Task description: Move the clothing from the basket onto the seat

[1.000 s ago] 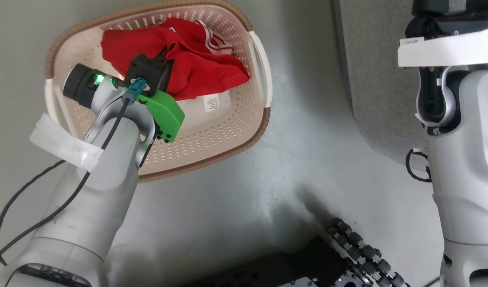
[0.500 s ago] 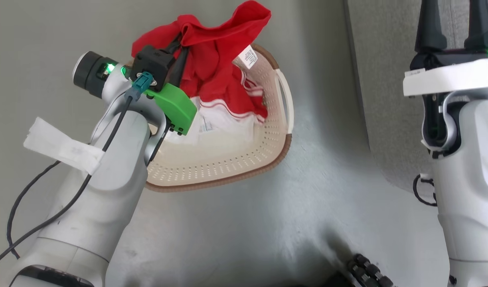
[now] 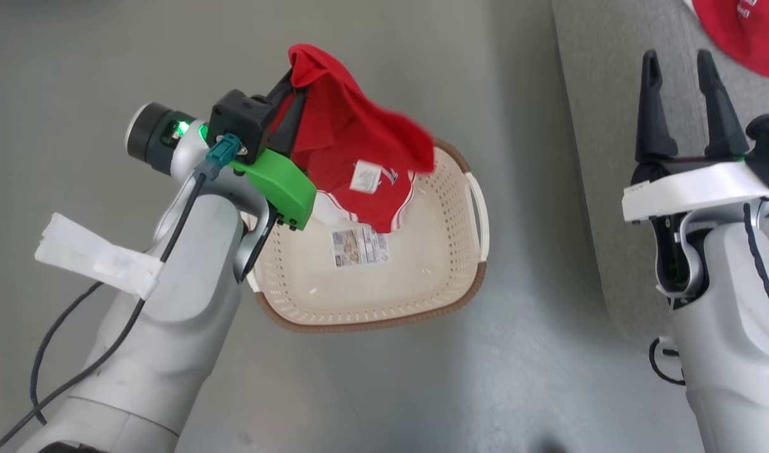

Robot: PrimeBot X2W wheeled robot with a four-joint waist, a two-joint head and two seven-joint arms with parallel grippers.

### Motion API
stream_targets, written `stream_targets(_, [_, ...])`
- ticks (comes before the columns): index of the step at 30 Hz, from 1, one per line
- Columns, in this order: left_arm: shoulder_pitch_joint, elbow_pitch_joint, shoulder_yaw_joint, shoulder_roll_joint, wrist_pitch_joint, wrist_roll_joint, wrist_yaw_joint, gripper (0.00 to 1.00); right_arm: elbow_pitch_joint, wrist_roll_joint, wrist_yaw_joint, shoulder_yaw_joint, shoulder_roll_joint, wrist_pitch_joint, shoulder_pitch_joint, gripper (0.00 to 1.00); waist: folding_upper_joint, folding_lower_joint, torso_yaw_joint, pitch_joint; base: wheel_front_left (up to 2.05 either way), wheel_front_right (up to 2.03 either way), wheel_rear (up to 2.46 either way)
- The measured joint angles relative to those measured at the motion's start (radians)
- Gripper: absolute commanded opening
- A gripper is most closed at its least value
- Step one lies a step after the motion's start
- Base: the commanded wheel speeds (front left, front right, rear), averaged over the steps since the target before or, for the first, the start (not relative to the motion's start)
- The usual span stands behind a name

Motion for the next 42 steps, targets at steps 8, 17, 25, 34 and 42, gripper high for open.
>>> stream_targets(8, [0.063, -0.004, -0.007, -0.001, 0.000, -0.015, -0.008, 0.00, 0.031, -0.007, 0.009, -0.006, 0.000, 0.000, 0.069, 1.00, 0.0000, 0.0000, 0.039, -0.116, 0.00, 0.00, 0.00])
stream_targets(17, [0.133, -0.005, -0.015, 0.000, 0.000, -0.039, -0.009, 0.00, 0.069, -0.017, 0.025, 0.009, 0.007, 0.000, 0.151, 1.00, 0.0000, 0.0000, 0.076, -0.246, 0.00, 0.00, 0.00])
stream_targets(25, [0.165, -0.009, -0.013, 0.006, 0.000, -0.065, -0.010, 0.00, 0.118, -0.028, 0.035, 0.046, 0.014, 0.000, 0.214, 1.00, 0.0000, 0.0000, 0.093, -0.348, 0.00, 0.00, 0.00])
stream_targets(34, [0.218, -0.023, -0.031, 0.006, 0.015, -0.089, -0.017, 0.00, 0.182, -0.052, 0.054, 0.122, 0.015, 0.000, 0.272, 1.00, 0.0000, 0.0000, 0.106, -0.472, 0.00, 0.00, 0.00])
stream_targets(42, [0.218, -0.095, -0.065, 0.006, 0.044, -0.112, -0.017, 0.00, 0.225, -0.088, 0.079, 0.230, 0.015, 0.021, 0.269, 1.00, 0.0000, 0.0000, 0.123, -0.528, 0.00, 0.00, 0.00])
